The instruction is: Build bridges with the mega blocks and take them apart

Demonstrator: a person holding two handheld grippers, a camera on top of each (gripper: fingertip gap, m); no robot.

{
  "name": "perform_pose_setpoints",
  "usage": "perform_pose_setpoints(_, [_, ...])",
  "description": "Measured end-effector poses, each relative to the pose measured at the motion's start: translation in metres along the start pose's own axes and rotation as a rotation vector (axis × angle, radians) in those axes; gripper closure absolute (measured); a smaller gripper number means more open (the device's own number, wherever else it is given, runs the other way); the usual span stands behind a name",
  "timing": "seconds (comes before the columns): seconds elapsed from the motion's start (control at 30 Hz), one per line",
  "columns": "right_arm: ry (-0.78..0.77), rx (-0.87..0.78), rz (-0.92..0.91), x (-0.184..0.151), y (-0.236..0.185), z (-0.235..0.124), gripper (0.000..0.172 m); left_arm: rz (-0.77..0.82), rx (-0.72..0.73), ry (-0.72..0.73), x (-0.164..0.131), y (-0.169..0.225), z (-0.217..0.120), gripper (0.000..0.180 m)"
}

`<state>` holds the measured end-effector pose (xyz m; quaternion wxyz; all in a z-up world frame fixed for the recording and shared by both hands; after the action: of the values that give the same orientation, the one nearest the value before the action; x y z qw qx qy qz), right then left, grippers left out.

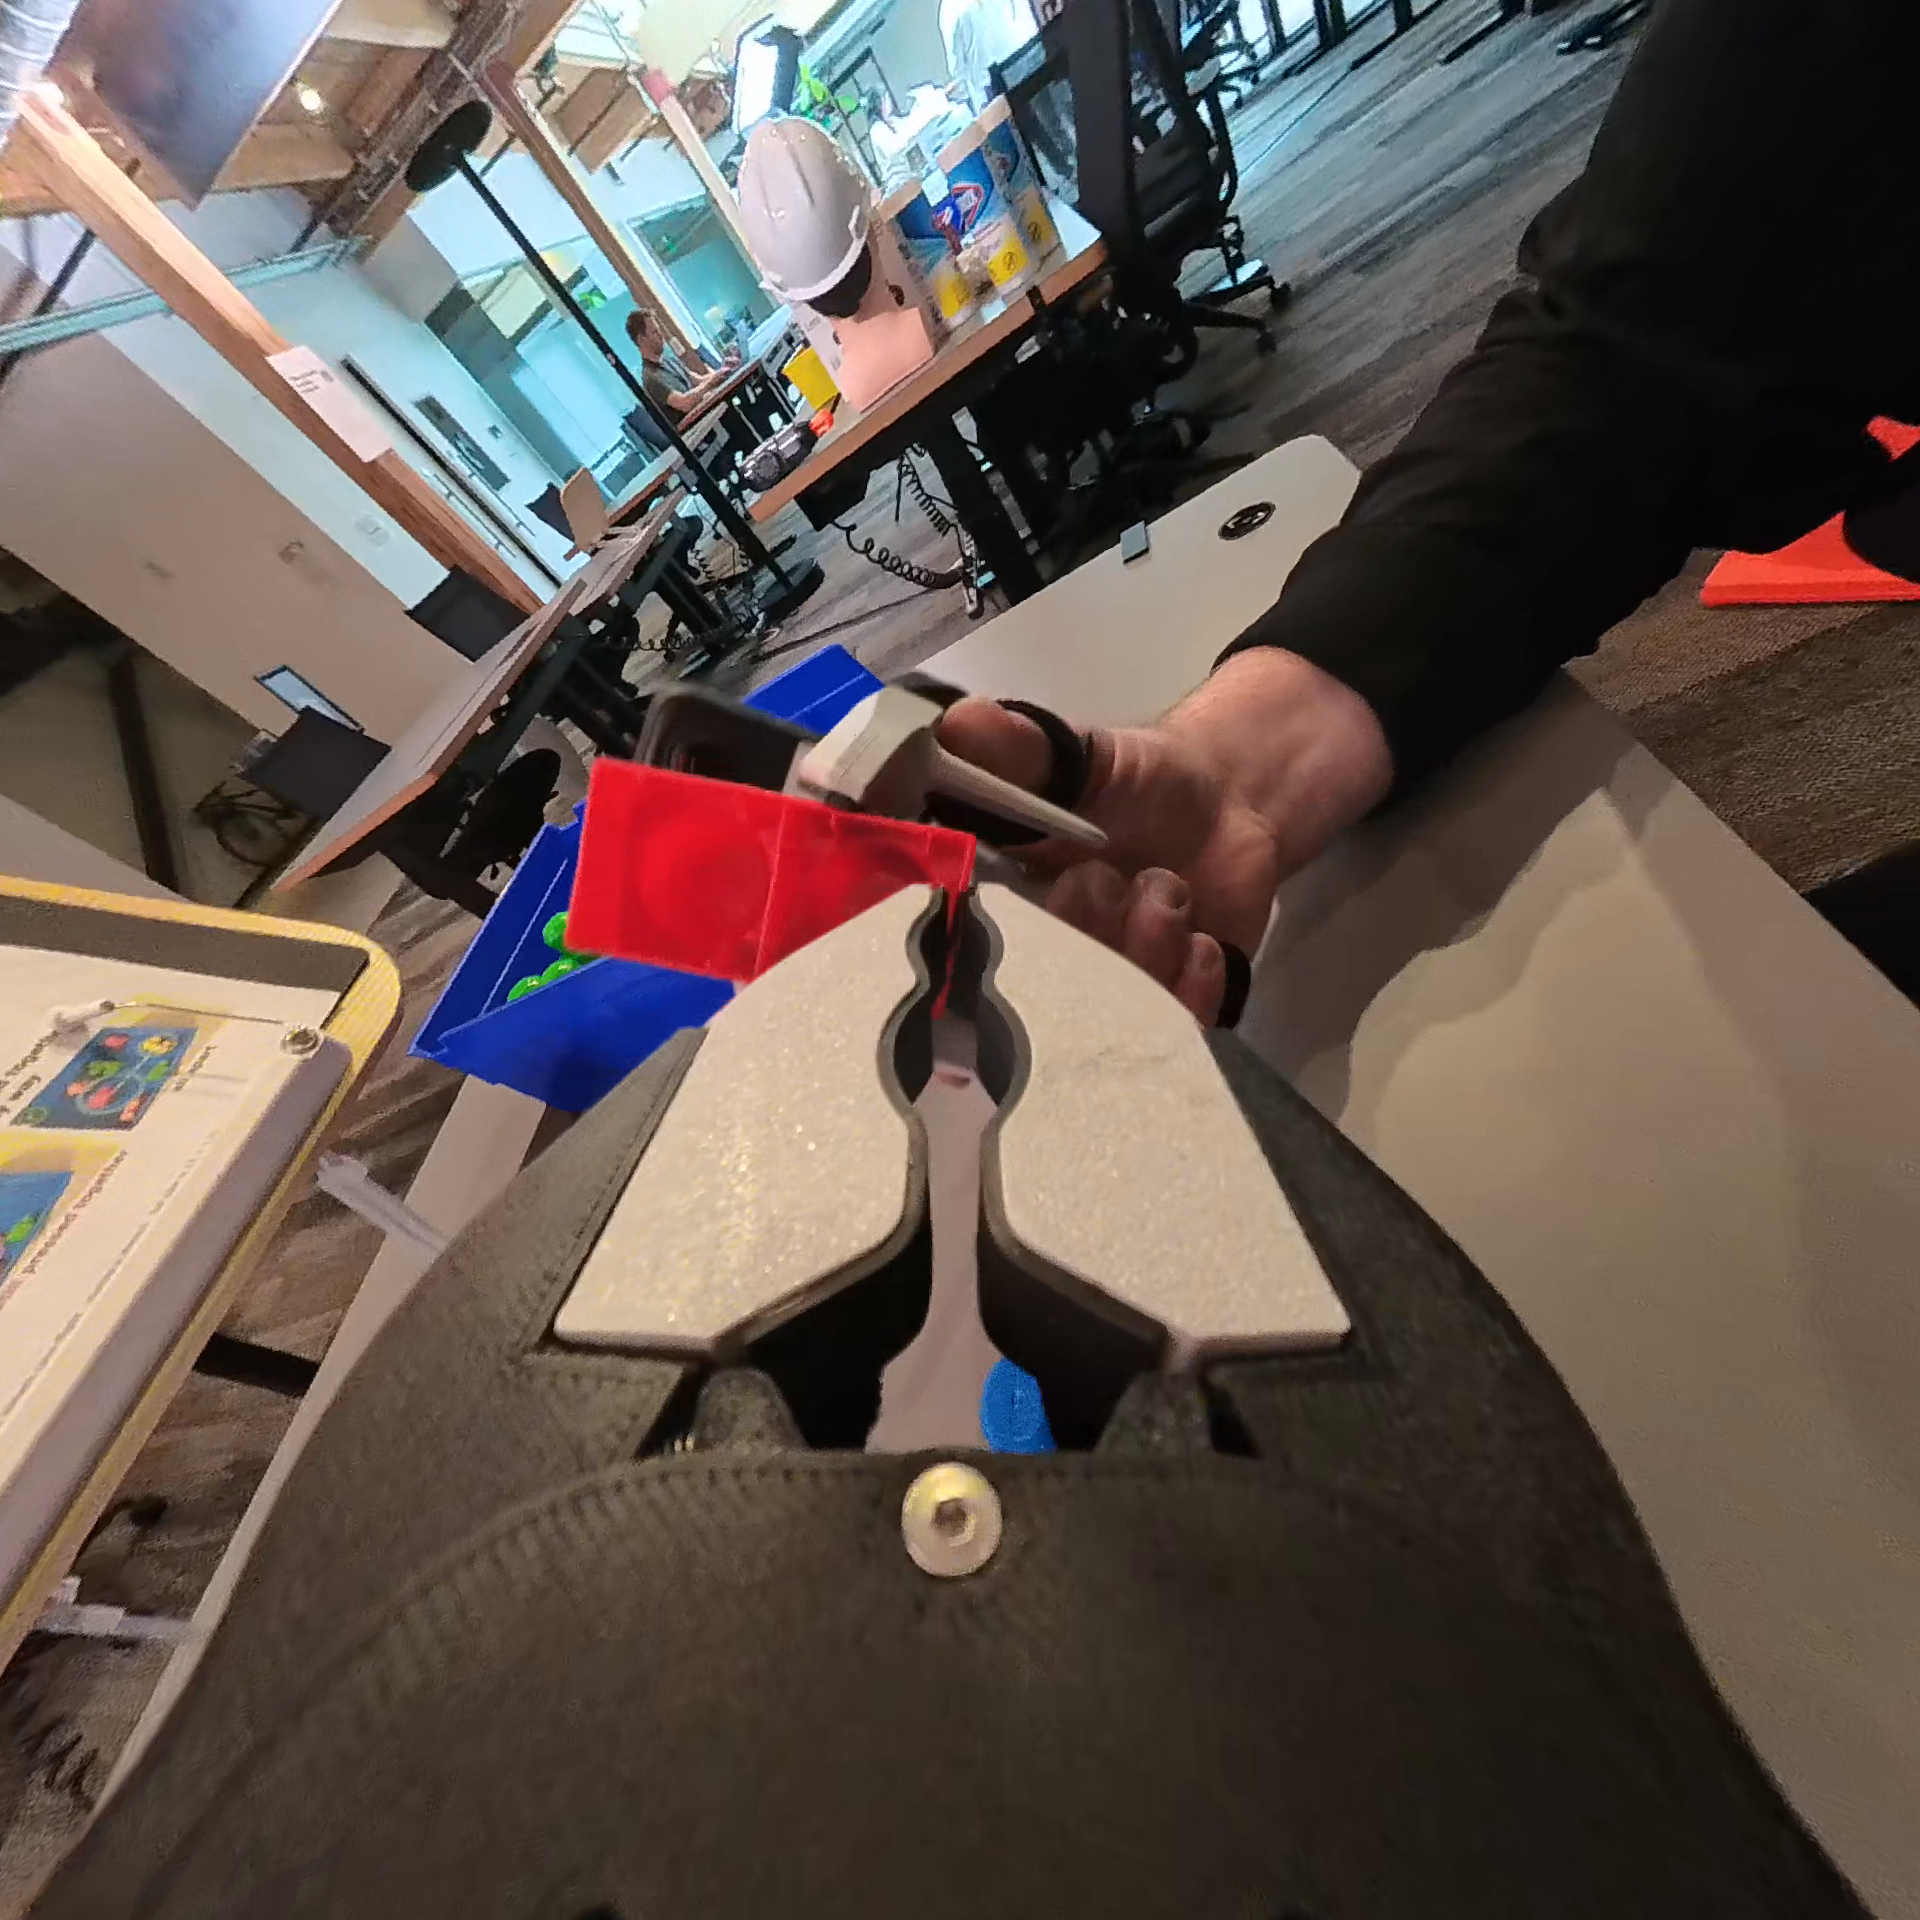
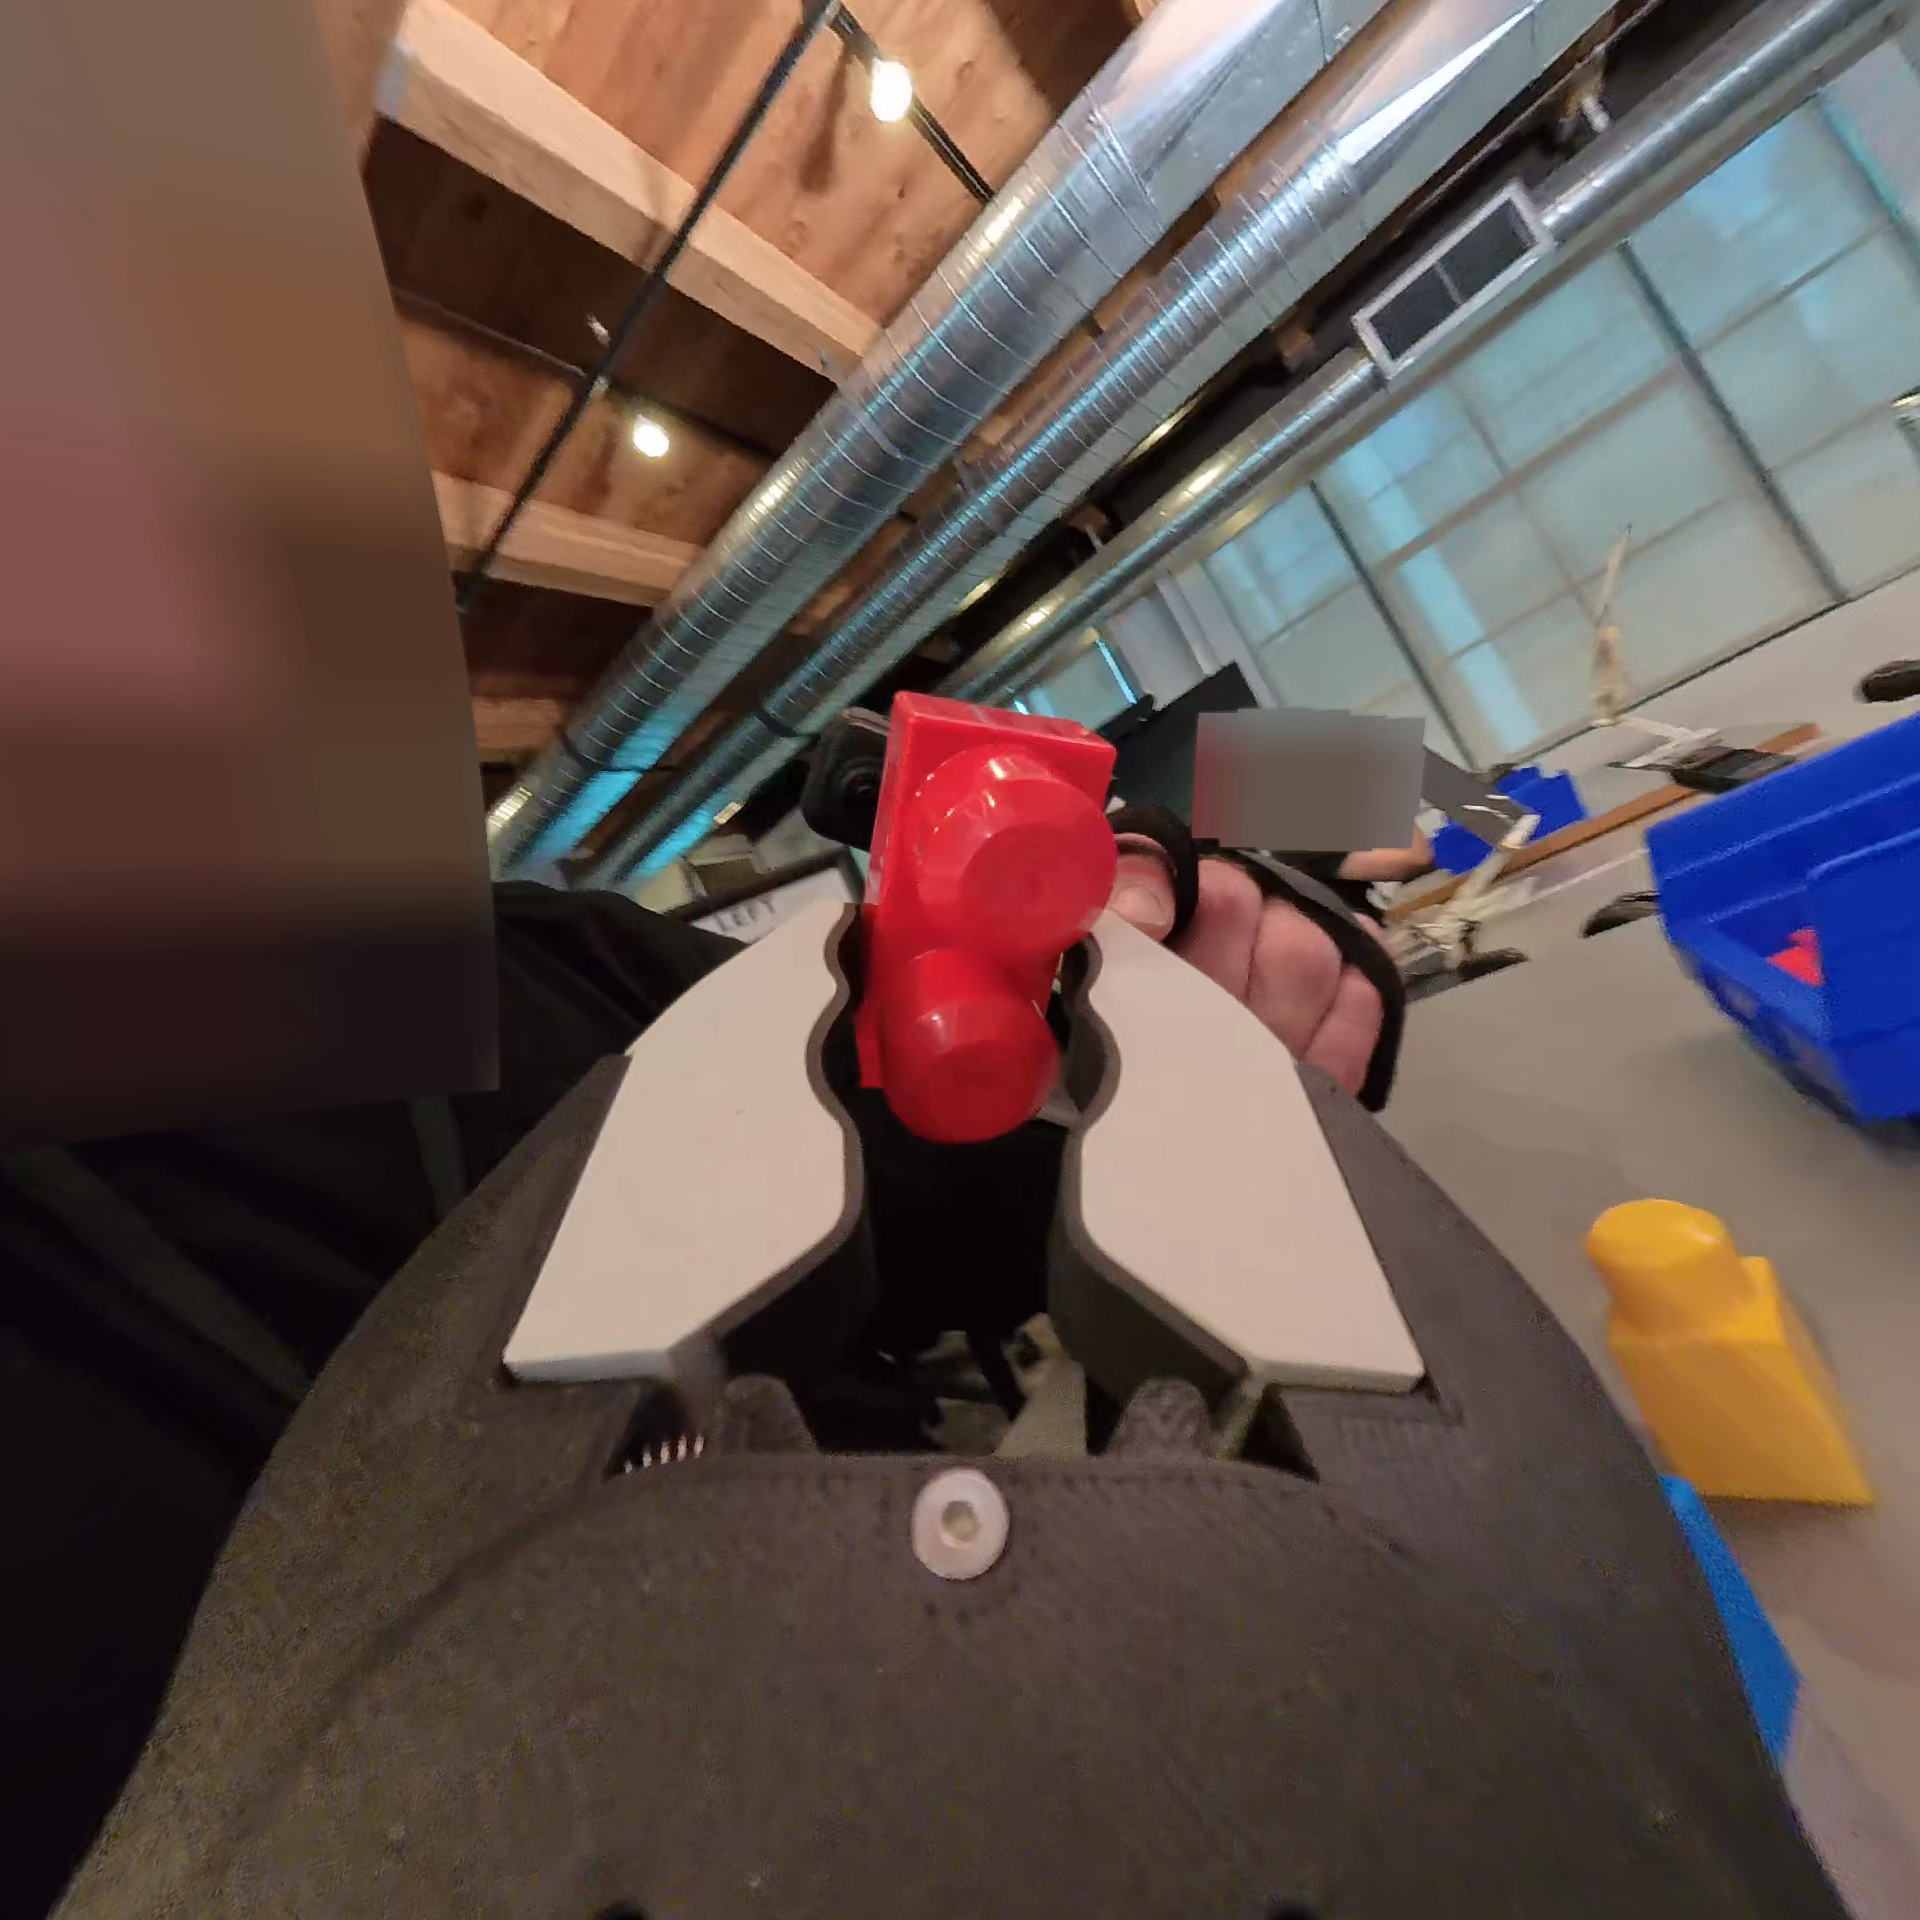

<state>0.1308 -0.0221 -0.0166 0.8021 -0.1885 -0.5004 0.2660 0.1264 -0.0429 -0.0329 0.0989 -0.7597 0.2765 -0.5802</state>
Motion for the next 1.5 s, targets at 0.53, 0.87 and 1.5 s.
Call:
perform_pose_setpoints(0.53, [-1.219, -0.92, -0.702, -0.042, 0.091, -0.107, 0.135, -0.422, 0.08, -0.399, -0.116, 0.011, -0.075, 0.111])
perform_pose_setpoints(0.87, [-1.672, -0.901, -0.757, -0.078, 0.111, -0.131, 0.134, -0.526, -0.01, -0.461, -0.162, 0.02, -0.066, 0.107])
perform_pose_setpoints(1.5, [-1.417, -0.894, -0.724, -0.077, 0.089, -0.088, 0.134, -0.603, -0.142, -0.473, -0.181, 0.027, -0.062, 0.127])
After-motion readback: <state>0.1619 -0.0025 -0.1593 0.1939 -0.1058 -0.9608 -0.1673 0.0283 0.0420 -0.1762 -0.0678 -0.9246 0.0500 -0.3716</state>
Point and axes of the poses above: each gripper's, where its closed fingertips meet, z out along the fingers, x out of its top, y = z × x across the jaws, the point moved 1 cm from there along -z, back along the fingers, and after that the axes turned 13 degrees about -x, right-handed, at the moved point
